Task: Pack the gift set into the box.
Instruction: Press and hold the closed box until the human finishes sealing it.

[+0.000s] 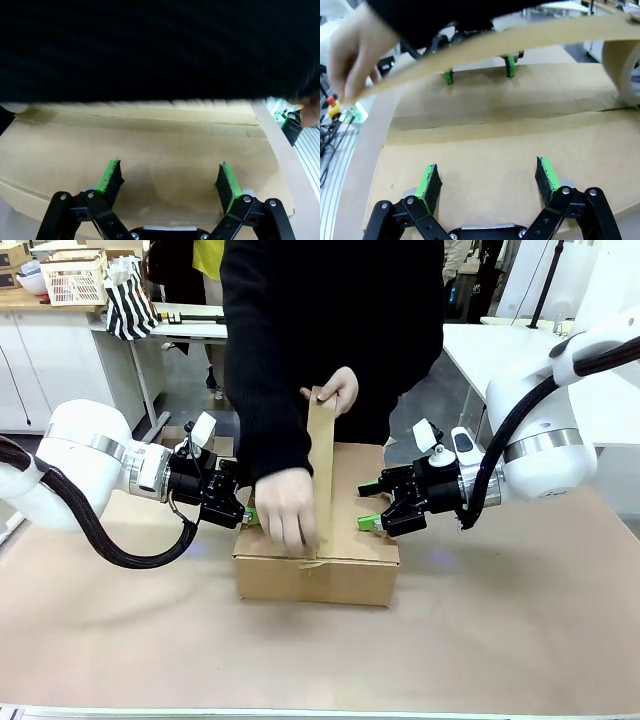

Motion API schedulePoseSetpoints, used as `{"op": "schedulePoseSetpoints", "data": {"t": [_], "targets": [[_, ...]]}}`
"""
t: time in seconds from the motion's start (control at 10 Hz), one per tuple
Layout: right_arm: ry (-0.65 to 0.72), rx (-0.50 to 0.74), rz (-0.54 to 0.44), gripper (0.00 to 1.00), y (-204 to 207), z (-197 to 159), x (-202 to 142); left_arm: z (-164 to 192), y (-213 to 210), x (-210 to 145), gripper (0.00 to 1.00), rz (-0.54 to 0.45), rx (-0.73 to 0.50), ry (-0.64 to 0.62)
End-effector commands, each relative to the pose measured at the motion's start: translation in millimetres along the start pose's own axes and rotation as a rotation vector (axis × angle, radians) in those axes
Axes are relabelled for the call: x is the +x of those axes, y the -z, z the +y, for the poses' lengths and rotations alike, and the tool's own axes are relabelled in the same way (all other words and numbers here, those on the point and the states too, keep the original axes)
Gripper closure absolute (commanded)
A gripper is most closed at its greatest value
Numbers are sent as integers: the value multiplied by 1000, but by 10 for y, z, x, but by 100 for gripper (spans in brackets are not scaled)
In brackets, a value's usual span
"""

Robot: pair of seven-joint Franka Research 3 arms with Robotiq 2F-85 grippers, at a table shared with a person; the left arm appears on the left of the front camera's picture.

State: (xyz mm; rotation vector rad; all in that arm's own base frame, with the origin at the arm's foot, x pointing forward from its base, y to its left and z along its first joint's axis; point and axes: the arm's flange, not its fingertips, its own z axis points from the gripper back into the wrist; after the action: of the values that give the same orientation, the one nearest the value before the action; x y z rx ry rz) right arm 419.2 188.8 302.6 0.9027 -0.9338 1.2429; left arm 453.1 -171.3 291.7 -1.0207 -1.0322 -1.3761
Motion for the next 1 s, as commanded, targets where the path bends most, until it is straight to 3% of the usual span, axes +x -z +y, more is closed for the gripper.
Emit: {"op": "schedulePoseSetpoints", "data": {"t": [0.0,0.9], "targets": [[18,2,-4,0,-3,5,-21,-15,-1,-29,0,3,0,1],[18,2,-4,0,-3,5,-21,-15,-1,-29,0,3,0,1]]}}
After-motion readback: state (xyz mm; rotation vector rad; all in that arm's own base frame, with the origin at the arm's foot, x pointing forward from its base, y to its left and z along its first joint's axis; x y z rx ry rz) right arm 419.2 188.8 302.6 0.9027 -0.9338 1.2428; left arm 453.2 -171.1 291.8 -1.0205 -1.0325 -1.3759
